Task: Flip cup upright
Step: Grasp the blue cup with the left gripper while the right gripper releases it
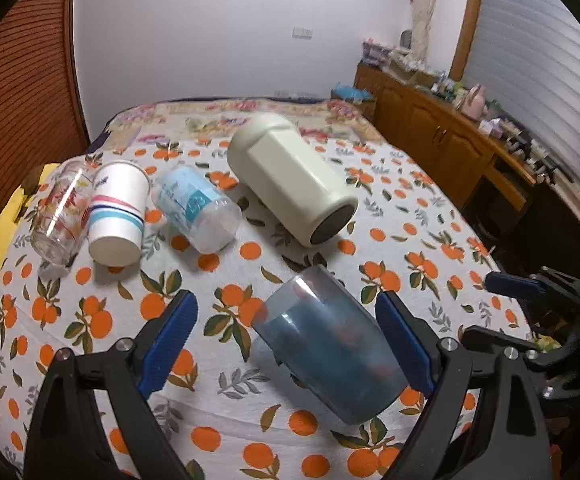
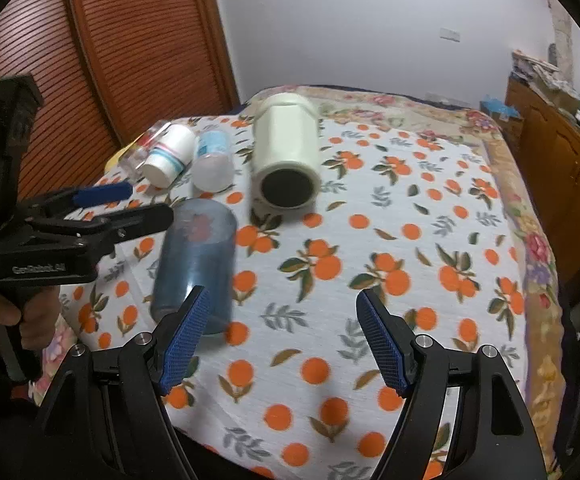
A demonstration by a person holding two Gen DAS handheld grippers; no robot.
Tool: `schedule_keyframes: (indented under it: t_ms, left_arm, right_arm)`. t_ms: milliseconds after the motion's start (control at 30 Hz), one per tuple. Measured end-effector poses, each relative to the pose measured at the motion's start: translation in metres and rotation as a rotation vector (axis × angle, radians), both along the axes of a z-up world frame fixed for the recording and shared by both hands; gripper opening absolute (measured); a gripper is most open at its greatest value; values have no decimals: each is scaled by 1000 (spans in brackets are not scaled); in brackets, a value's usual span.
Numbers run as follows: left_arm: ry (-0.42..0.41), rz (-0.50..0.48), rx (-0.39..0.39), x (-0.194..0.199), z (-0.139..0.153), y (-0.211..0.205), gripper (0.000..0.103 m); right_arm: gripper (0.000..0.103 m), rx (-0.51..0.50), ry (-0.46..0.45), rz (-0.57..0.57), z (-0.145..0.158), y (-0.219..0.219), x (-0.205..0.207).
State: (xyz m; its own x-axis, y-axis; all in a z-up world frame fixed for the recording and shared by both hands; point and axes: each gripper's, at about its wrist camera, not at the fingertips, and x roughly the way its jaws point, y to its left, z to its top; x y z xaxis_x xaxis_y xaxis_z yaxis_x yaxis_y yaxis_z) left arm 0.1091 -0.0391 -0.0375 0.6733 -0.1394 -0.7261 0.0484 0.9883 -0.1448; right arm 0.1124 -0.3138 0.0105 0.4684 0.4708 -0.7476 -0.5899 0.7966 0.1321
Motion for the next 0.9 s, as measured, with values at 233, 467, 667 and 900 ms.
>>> schedule_keyframes:
  t_ms: [233, 467, 667, 900]
  left_arm:
    - [86, 16, -22, 12, -10, -7, 91]
    - [159, 48, -41, 22, -21, -5, 92]
    - [187, 40, -102, 27, -27, -1, 93]
    - [279, 34, -226, 40, -39, 7, 93]
  right_arm:
    - [77, 47, 14, -22, -10, -13, 5]
    - [77, 63, 15, -26, -14, -19, 2]
    - [77, 71, 12, -32, -13, -19, 3]
    - [77, 71, 7, -29, -12, -17, 2]
